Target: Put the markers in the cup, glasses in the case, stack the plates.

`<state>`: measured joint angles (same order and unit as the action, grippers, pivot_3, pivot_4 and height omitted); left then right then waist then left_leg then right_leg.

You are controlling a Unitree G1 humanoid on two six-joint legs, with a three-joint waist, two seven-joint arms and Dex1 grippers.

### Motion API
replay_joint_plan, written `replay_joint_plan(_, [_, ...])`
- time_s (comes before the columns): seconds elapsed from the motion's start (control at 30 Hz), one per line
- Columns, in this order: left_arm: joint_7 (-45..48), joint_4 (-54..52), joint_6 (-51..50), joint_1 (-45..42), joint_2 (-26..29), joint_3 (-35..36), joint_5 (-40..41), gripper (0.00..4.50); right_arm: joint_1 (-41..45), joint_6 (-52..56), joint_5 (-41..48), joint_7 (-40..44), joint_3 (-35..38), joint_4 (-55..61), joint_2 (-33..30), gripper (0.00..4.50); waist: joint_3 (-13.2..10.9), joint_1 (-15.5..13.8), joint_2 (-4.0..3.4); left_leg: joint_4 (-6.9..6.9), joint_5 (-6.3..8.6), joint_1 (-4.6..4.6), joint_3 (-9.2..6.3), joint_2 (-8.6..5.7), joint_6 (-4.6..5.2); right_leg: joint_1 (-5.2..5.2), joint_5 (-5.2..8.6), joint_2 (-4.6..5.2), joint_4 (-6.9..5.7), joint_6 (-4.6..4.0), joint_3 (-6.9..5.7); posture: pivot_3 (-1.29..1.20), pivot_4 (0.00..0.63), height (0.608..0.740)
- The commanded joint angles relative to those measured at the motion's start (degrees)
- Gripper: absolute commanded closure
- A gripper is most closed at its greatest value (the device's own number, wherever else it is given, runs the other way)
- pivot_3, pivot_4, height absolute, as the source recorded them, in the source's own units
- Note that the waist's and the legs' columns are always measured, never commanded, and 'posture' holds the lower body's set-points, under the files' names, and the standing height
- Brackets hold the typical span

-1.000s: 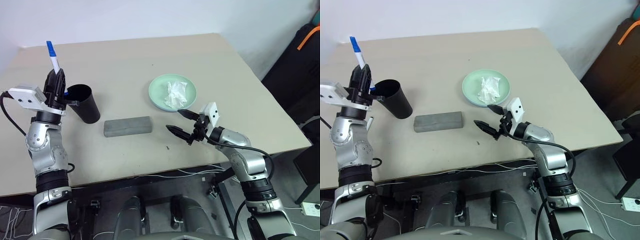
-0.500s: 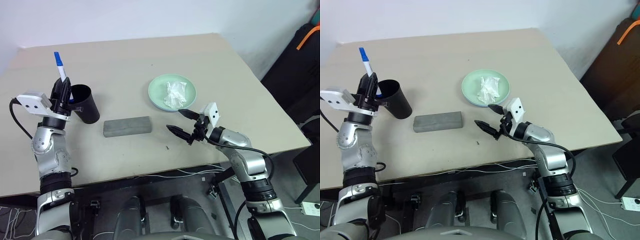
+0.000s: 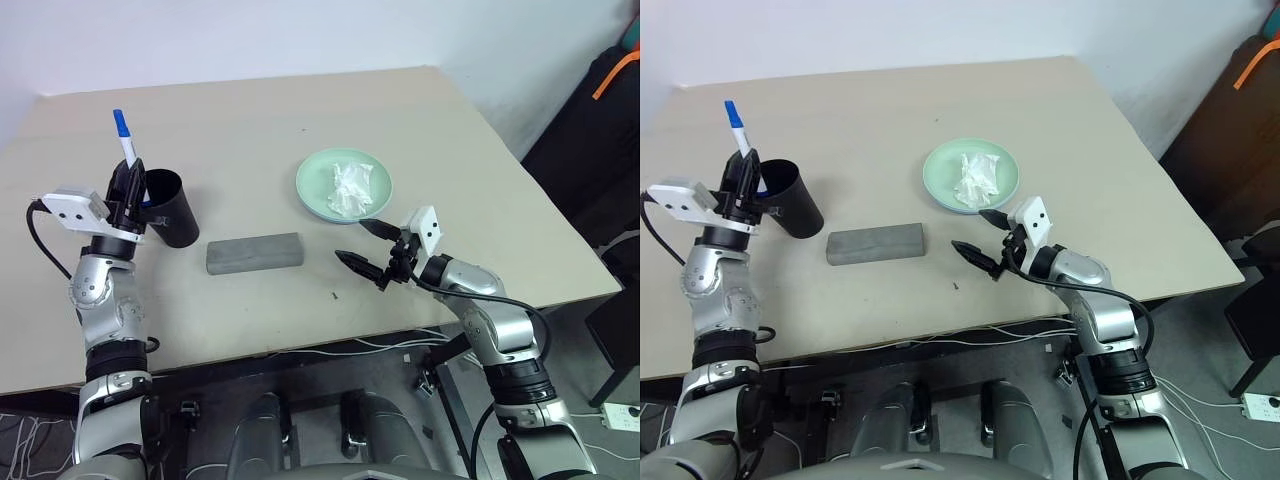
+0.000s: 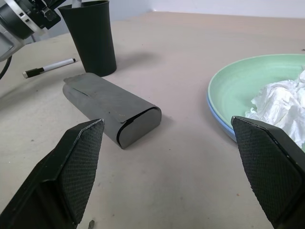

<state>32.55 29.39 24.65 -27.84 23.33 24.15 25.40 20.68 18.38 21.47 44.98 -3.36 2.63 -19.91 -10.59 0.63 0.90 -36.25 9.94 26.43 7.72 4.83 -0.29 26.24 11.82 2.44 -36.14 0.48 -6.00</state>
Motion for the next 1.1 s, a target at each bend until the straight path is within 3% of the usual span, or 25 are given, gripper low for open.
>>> replay_joint_plan(0.03, [0.5,-1.0,1.3,-0.8,0.2,0.0,0.0,3.87,0.0,-0.9,0.2,-0.2,0.9,2.9,-0.6,0.00,0.0,0.0,0.00,0.00,0.00,0.00,0.00,0.00,0.00,0.00,0.00,0.00,0.00,0.00,0.00,0.00,0.150,0.740])
replay_joint_plan(0.4, [-0.6,-2.0,1.3,-0.7,0.5,0.3,0.2,0.07,0.3,-1.6,-0.3,0.0,0.3,2.0,-0.2,0.00,0.0,0.0,0.00,0.00,0.00,0.00,0.00,0.00,0.00,0.00,0.00,0.00,-0.01,0.00,0.00,0.00,0.150,0.740])
replay_joint_plan(0.8, [-5.1,-17.6,-11.3,3.8,4.3,2.0,3.1,0.01,1.6,-1.9,0.4,0.4,1.1,0.3,0.5,0.00,0.0,0.1,0.00,0.00,-0.01,0.00,0.00,0.02,0.01,0.00,-0.01,-0.01,-0.02,0.01,0.02,0.00,0.150,0.740])
replay_joint_plan(1.1, [-16.9,-31.7,-26.5,11.4,10.8,8.5,1.6,0.01,4.9,-2.0,1.6,3.4,0.9,-3.4,1.1,0.00,0.0,0.2,-0.02,0.04,0.00,-0.06,0.00,0.02,0.00,0.01,0.04,-0.01,-0.03,-0.06,0.05,0.00,0.150,0.740])
